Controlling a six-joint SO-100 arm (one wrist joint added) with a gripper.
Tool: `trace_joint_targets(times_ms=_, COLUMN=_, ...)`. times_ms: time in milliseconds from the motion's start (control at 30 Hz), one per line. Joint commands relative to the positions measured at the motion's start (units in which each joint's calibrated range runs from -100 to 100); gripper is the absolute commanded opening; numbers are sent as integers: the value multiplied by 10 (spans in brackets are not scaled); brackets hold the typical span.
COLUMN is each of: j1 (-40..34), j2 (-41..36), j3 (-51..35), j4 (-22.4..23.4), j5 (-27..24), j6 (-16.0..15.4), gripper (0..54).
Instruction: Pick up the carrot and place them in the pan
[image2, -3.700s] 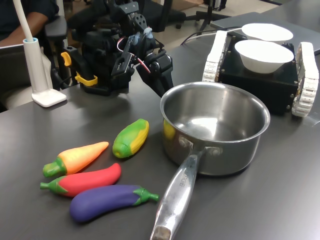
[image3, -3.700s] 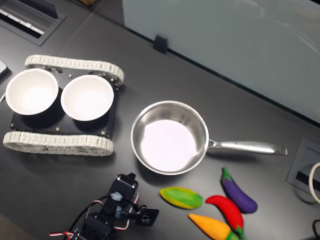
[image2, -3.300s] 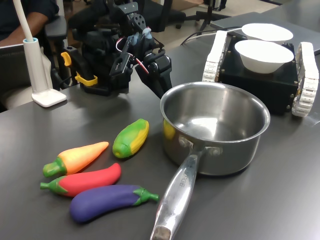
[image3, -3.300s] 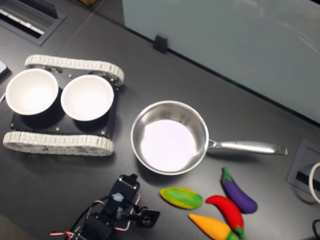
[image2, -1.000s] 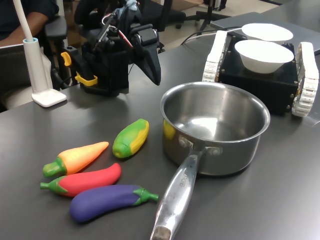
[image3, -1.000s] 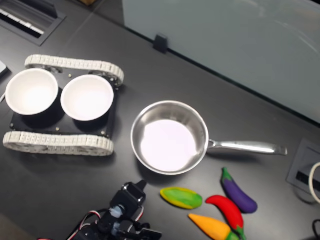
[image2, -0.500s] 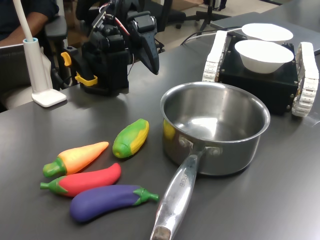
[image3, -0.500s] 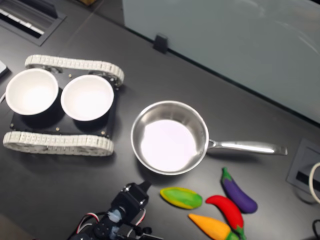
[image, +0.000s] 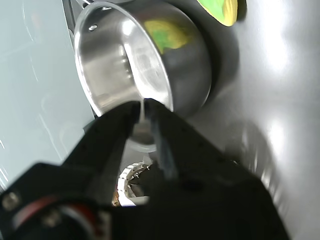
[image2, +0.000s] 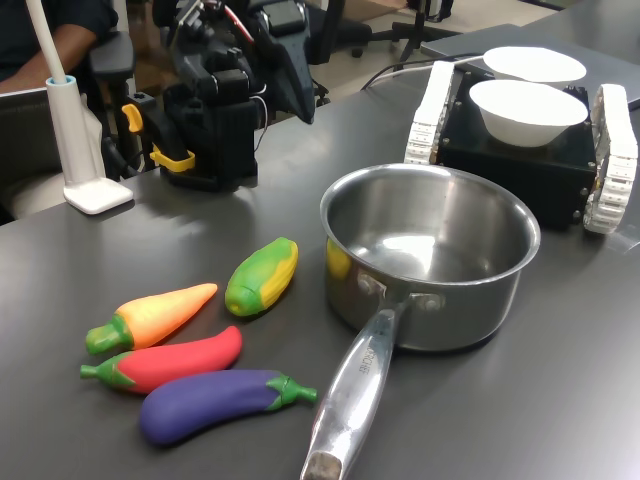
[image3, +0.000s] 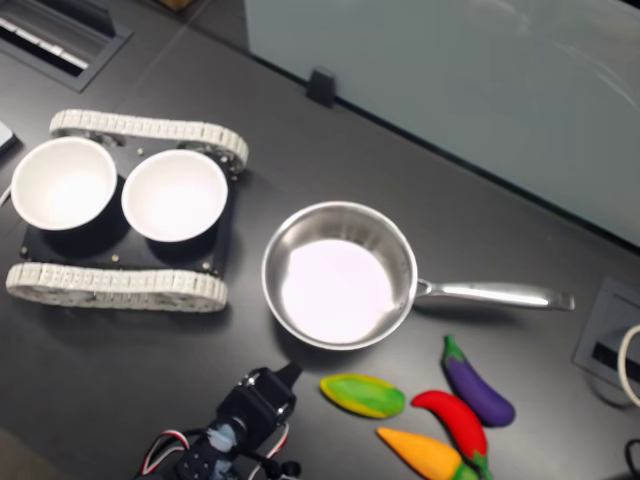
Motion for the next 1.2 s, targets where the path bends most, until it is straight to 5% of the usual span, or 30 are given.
trace_joint_targets(times_ms=0, j1=24, j2=61, j3=-99, j4=8, j5=-3, j6=-3, gripper=1)
trace_joint_targets(times_ms=633, j1=83, j2=283, j3=-334, j4=34, j5=-2, j6=-4, gripper=1)
trace_joint_targets(times_ms=1167, j1=180, j2=421, j3=-416, j4=35, j5=27, j6=-17, gripper=12)
